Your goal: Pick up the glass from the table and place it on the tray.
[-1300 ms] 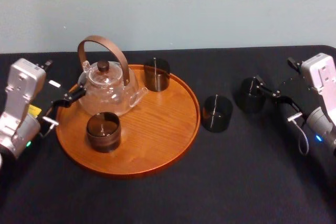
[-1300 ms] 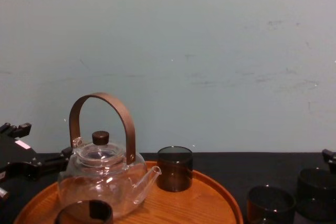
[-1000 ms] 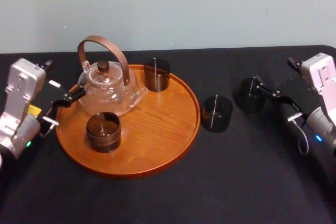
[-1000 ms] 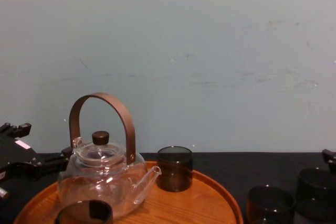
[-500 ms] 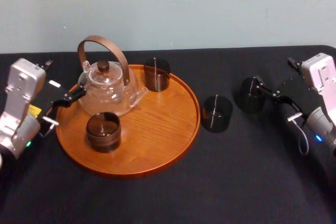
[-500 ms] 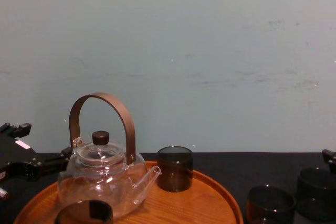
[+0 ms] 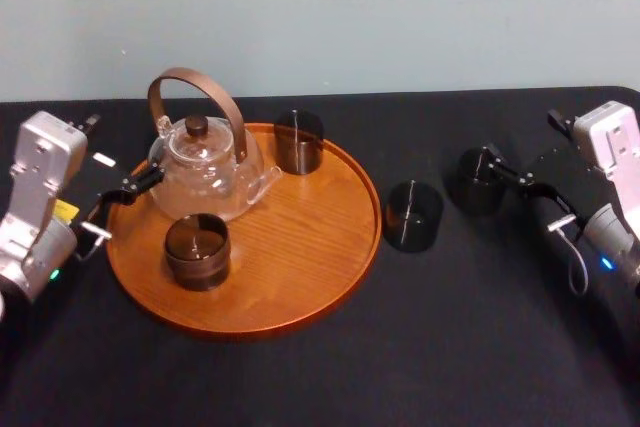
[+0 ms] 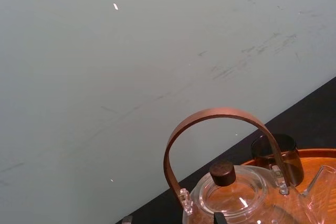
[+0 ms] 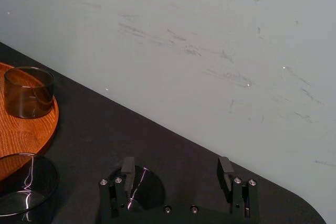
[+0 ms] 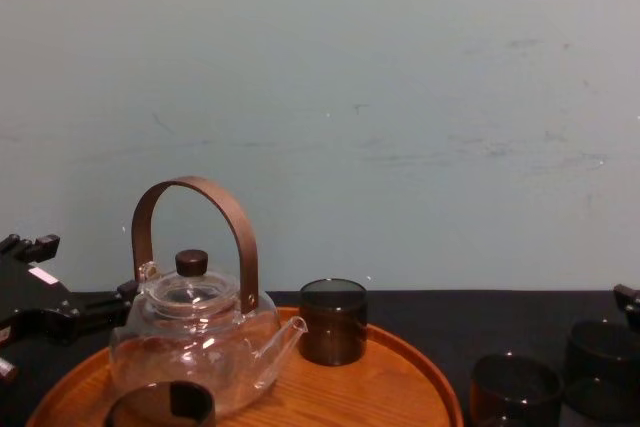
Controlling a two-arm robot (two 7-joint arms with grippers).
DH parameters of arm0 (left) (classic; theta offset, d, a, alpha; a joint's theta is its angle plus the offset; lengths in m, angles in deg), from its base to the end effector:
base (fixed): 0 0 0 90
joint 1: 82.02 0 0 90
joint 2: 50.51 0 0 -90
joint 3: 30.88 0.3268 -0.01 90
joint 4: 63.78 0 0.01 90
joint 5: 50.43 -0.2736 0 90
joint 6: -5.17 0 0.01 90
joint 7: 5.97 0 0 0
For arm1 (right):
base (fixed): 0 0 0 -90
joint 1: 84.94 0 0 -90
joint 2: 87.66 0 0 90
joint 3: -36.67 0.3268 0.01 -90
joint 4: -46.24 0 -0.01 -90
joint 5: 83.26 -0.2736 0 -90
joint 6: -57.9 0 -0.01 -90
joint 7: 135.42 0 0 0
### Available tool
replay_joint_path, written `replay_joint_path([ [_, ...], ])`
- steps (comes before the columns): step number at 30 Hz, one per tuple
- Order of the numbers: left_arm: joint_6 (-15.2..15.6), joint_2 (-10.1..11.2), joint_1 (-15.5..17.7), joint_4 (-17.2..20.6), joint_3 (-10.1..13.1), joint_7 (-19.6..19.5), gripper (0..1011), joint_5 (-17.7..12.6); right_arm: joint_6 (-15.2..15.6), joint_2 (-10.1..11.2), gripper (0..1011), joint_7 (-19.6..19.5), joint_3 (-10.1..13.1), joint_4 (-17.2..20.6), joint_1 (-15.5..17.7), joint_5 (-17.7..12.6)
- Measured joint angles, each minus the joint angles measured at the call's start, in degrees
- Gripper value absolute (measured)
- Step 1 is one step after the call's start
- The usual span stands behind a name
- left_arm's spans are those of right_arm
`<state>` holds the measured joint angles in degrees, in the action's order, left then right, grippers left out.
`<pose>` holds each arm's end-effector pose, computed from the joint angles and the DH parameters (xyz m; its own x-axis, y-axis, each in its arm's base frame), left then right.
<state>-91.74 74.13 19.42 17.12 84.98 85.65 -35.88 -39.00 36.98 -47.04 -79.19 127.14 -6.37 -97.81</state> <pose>0.3309 0.1129 -0.3252 0.2922 0.8803 0.3737 -0.9553 0.2873 0.0700 0.3308 -0.1129 -0.3252 0.2923 -0.8803 0.3736 0.9553 0.2873 -0.0703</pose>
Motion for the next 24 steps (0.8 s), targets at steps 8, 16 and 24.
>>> replay_joint_path([
  [8,0.0,0.0,0.0,0.0,0.0,0.0,1001,0.0,0.0,0.0,1002,0.0,0.0,0.0,0.0,0.0],
  [16,0.0,0.0,0.0,0.0,0.0,0.0,1001,0.0,0.0,-0.01,1002,0.2,0.04,0.0,0.0,0.0],
  [24,0.0,0.0,0.0,0.0,0.0,0.0,1001,0.0,0.5,0.78,1002,3.63,1.03,3.58,2.42,-0.8],
])
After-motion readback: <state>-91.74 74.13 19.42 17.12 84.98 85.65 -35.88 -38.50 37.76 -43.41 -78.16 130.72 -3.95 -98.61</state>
